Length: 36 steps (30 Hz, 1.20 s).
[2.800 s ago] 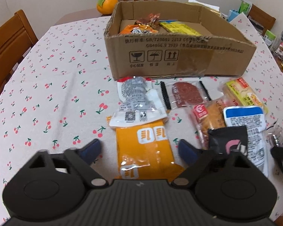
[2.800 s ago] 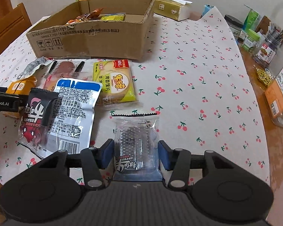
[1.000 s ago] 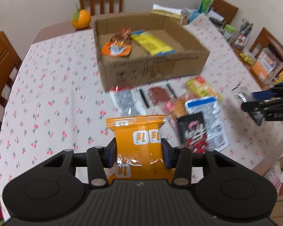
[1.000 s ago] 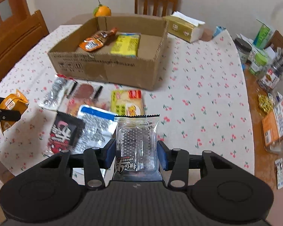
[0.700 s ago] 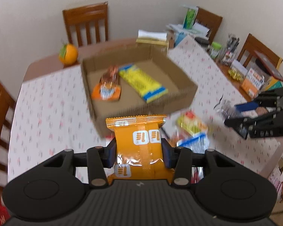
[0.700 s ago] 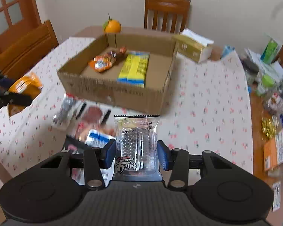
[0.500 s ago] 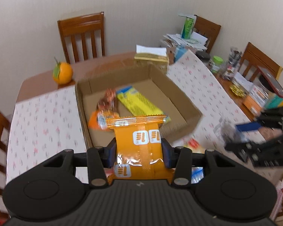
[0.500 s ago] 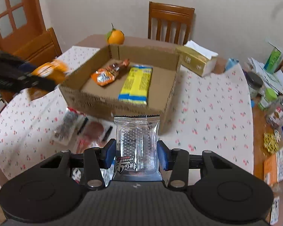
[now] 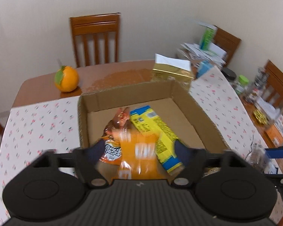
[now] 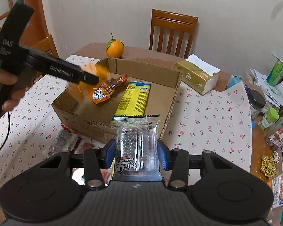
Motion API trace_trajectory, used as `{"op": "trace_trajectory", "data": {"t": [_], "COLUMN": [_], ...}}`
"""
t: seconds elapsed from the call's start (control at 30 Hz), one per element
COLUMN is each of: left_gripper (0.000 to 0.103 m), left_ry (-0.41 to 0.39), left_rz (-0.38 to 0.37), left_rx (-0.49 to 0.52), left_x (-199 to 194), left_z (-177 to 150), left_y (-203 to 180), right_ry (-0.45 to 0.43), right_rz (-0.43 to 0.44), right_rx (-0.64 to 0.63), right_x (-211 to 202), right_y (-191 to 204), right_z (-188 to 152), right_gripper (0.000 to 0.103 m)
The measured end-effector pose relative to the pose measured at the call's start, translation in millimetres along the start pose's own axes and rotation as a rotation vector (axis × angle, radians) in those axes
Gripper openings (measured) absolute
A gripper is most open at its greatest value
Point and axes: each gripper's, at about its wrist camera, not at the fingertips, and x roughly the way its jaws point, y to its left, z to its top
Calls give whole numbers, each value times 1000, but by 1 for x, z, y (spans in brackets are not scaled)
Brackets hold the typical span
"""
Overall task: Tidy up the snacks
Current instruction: 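Lift both packets and release them into the cardboard box, then move both open tools back toward the white-blue and jerky packets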
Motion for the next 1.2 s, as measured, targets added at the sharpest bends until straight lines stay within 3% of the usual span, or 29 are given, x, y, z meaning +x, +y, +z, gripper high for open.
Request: {"op": "trace_trajectory", "data": {"t": [0.23,0.5,0.63,1.0,1.07,1.13,1.2], "left_gripper": [95,96,96,96,96,96,96], "left_ry": [-33,-60,-51,-22,-18,-13,-7], "left_rz": [29,129,190,269,280,284,288], "left_rx": [-28,-58,-60,-145,-157,-164,-164], "left_x": [-36,-73,-82,-96,-98,-99,-99], "left_z": [-27,-61,-72,-102,-105,-107,-108], "left_y": [-3,-13,-14,-1,1,2,2], "right_ry": [-15,-38,-37,-12,-16,-26,-52], "right_rz": [-1,17,24,-23,-37,-42,-53], "right_rx": [-14,-9,-9,-11,-10,-7,-8], "right_x": [6,26,46,118,127,130,126], "right_y": [-2,-6,-7,-19,-21,-23,-22], "right_z": [15,50,69,114,119,120,118], "right_gripper": [52,52,52,53,59,84,99]}}
